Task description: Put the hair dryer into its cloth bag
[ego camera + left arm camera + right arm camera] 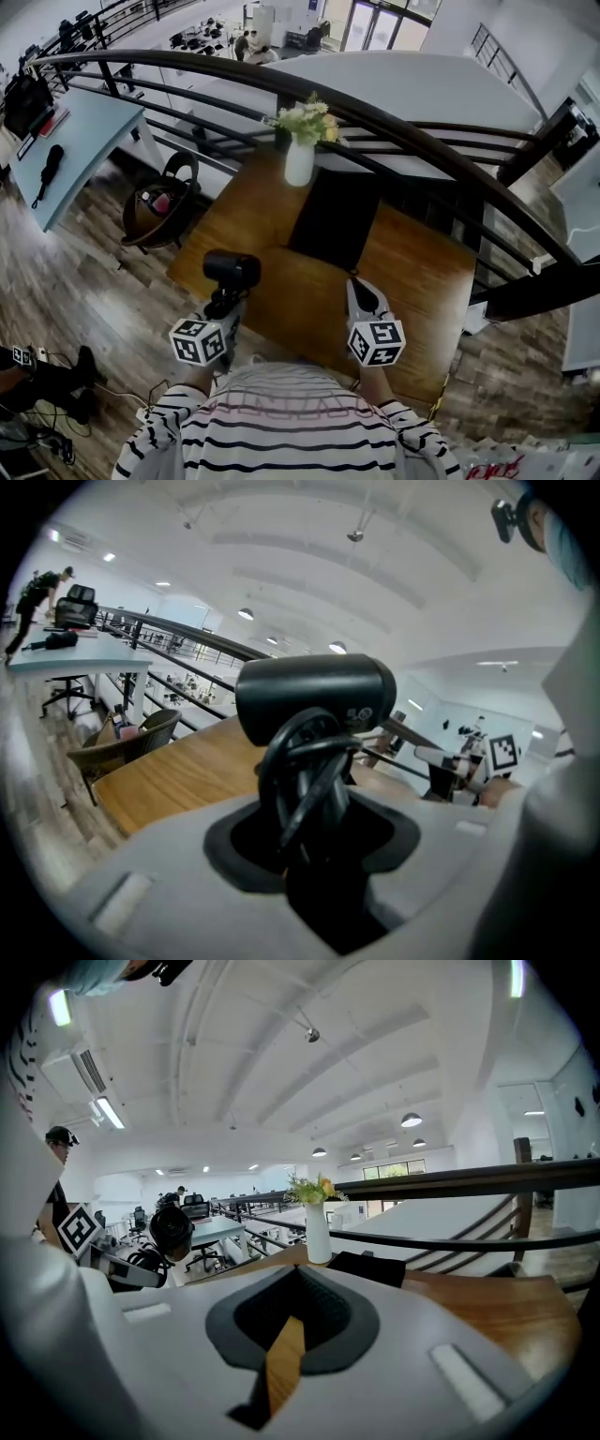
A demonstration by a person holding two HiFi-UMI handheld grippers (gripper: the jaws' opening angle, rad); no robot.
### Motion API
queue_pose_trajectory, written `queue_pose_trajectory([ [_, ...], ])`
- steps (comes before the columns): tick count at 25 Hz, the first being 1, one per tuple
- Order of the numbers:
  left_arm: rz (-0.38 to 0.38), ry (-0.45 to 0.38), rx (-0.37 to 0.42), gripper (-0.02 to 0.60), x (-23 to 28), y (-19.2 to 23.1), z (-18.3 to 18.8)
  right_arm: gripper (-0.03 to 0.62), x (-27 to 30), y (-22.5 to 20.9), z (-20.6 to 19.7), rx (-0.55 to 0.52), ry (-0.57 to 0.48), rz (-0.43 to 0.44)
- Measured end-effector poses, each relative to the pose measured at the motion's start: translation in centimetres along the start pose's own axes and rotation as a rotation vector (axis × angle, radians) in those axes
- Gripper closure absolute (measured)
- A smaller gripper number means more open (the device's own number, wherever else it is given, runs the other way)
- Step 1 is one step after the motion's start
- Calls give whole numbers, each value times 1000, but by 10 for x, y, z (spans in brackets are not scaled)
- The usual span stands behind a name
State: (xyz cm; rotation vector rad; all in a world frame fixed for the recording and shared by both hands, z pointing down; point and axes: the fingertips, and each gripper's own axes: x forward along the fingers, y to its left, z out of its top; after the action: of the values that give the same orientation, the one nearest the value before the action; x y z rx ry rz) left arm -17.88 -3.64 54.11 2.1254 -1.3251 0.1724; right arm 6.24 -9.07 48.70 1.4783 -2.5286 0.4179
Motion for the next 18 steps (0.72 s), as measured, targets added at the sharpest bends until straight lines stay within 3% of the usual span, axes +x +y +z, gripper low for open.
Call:
queue_pose_trajectory([
  [14, -25, 78, 5, 419, 98, -25, 12, 590, 45, -77, 2, -107, 78, 26],
  [16, -23, 94, 3, 419, 106, -25, 11, 540, 53, -83, -5, -116, 110, 33],
  [18, -22, 110, 2, 419, 111, -24, 10, 529, 62, -87, -13, -135, 144, 36],
])
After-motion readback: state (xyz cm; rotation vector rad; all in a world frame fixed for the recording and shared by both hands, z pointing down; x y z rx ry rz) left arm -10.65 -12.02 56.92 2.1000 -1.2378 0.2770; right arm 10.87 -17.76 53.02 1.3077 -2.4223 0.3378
